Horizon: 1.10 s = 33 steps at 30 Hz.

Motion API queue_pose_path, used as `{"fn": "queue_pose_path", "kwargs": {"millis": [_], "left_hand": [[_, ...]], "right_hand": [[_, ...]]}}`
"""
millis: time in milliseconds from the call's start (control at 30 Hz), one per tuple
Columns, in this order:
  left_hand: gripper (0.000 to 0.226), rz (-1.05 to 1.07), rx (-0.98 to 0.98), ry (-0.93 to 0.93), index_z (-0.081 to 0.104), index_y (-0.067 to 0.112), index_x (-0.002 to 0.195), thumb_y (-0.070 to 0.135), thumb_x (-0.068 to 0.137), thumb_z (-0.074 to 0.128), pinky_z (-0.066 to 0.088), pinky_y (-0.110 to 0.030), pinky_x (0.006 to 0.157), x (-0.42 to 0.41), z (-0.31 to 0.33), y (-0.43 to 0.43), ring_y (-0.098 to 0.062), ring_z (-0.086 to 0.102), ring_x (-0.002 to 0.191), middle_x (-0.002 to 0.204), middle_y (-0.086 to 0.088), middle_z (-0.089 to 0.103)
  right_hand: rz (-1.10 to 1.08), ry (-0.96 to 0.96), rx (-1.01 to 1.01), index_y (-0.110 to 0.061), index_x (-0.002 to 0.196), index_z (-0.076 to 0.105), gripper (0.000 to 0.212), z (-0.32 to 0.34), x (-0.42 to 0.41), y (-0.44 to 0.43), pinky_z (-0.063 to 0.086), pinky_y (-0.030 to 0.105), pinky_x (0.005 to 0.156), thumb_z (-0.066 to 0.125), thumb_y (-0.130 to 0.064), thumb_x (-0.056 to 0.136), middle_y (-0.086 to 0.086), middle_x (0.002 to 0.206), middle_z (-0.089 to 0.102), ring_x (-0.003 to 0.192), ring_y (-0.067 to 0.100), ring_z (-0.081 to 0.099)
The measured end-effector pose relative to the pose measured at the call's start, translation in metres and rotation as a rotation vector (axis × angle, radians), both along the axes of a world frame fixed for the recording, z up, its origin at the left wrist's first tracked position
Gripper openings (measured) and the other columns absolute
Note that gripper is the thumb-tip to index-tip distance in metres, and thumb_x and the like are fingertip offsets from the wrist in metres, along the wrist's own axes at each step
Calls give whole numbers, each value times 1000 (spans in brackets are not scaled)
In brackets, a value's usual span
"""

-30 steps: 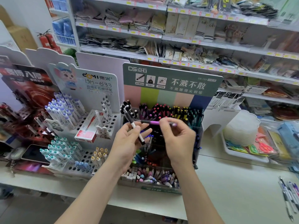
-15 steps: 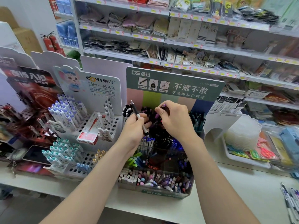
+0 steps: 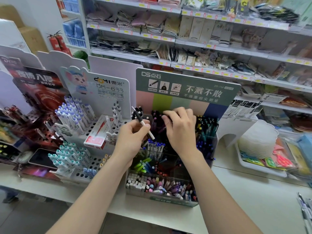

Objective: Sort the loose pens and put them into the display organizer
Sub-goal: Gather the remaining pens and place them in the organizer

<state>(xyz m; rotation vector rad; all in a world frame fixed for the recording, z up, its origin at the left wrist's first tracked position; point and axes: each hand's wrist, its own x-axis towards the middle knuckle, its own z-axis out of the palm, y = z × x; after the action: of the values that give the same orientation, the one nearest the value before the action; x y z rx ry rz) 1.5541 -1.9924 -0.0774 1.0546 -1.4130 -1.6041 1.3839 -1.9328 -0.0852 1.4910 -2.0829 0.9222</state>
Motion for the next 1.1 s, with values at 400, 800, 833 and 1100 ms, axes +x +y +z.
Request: {"fn": "queue_pose_path", "kwargs": {"millis": [400,800,833,1100], "left_hand": [[19,-15,80,29,71,10,111,27,105,67,65,-38,75,16,1,-14,-18,72,74,92,-10,73],[70,-110,-997,-579,50,14,156,1,92,76,57,-46,97,-2,-13,-59,-31,62,113,132,-11,54],[70,-103,-1035,-622,52,15,154,2,91,78,60,-48,90,-2,-9,-65,-33,64,106,128,-12,53],[47,-155,-931,-614,66,13,132,5,88,80,52,-38,91,-1,-10,-75,-33,66,107,117,-10,66]], "right_hand": [[135,-1003,-399,-19,106,81,12,23,54,30,53,29,61,71,-25,103,0,77,74,68,13,65],[202,-87,187,-9,117,76,19,24,27,-34,57,47,83,68,-16,102,8,98,69,90,29,66],[166,-67,177,-8,116,77,20,24,24,-38,57,48,83,72,-16,99,10,97,72,90,31,67],[65,65,175,-20,104,80,13,14,26,-44,46,41,75,79,-24,92,0,92,76,88,28,62]]}}
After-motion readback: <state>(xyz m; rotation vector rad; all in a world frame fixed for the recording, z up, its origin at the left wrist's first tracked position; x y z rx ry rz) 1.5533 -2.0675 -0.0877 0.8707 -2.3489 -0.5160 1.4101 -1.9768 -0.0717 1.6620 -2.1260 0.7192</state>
